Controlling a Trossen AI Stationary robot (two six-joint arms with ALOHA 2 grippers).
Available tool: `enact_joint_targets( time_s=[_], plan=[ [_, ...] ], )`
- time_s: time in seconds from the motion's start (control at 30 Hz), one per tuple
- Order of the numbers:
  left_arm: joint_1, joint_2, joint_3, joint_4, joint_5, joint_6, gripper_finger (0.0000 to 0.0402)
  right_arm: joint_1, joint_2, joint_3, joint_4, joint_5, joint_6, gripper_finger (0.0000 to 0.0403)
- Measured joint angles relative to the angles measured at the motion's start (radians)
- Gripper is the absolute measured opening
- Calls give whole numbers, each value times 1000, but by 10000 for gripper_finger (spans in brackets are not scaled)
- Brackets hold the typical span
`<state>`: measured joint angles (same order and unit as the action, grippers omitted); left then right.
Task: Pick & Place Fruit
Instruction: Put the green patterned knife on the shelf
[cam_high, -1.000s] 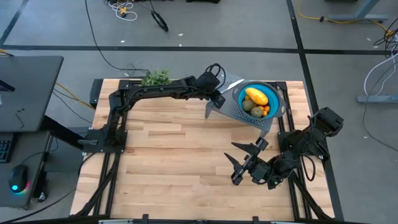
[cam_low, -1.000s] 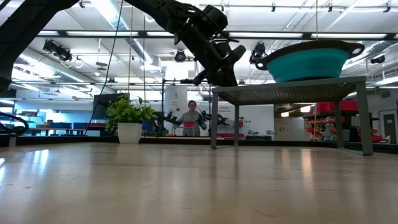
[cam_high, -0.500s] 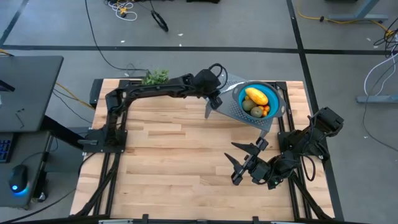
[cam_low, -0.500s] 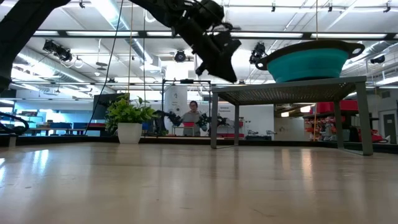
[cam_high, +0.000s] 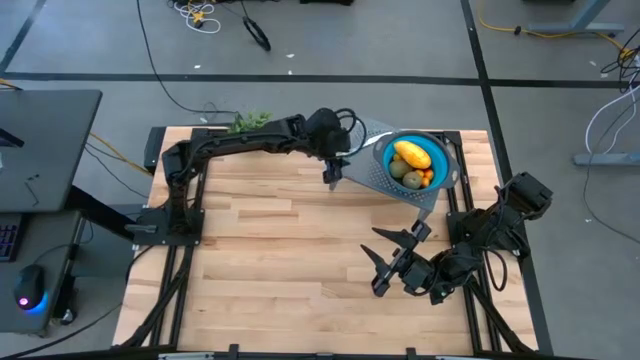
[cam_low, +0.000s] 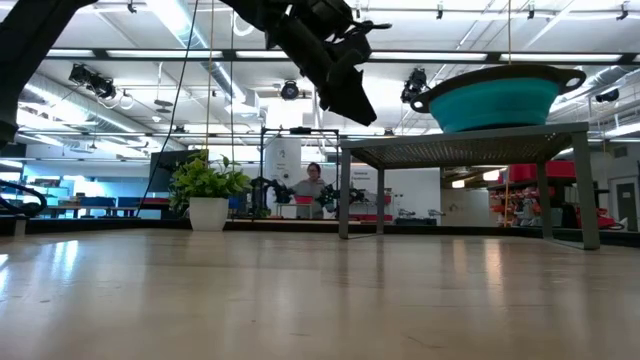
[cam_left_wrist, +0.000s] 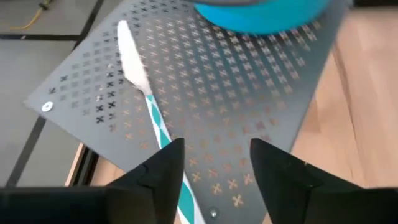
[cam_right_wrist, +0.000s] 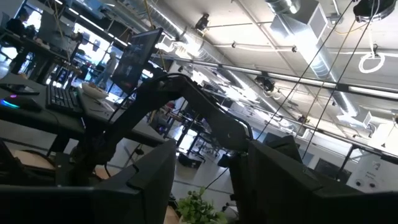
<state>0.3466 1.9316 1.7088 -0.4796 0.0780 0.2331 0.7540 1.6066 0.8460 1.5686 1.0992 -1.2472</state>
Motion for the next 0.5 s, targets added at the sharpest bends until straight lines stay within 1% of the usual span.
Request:
enact_joint_targets(
  time_s=[0.1,0.23,0.43,0.5],
  plan=[
    [15,0,0,-8,27,13,211,0,0,0,0,0,0,212],
    [32,0,0,-10,36,6,228,0,0,0,0,0,0,212],
    [29,0,-1,-11,82,-17,236,0,0,0,0,0,1,212],
    [21,8,-1,-14,81,-21,236,0,0,0,0,0,1,212]
  ],
)
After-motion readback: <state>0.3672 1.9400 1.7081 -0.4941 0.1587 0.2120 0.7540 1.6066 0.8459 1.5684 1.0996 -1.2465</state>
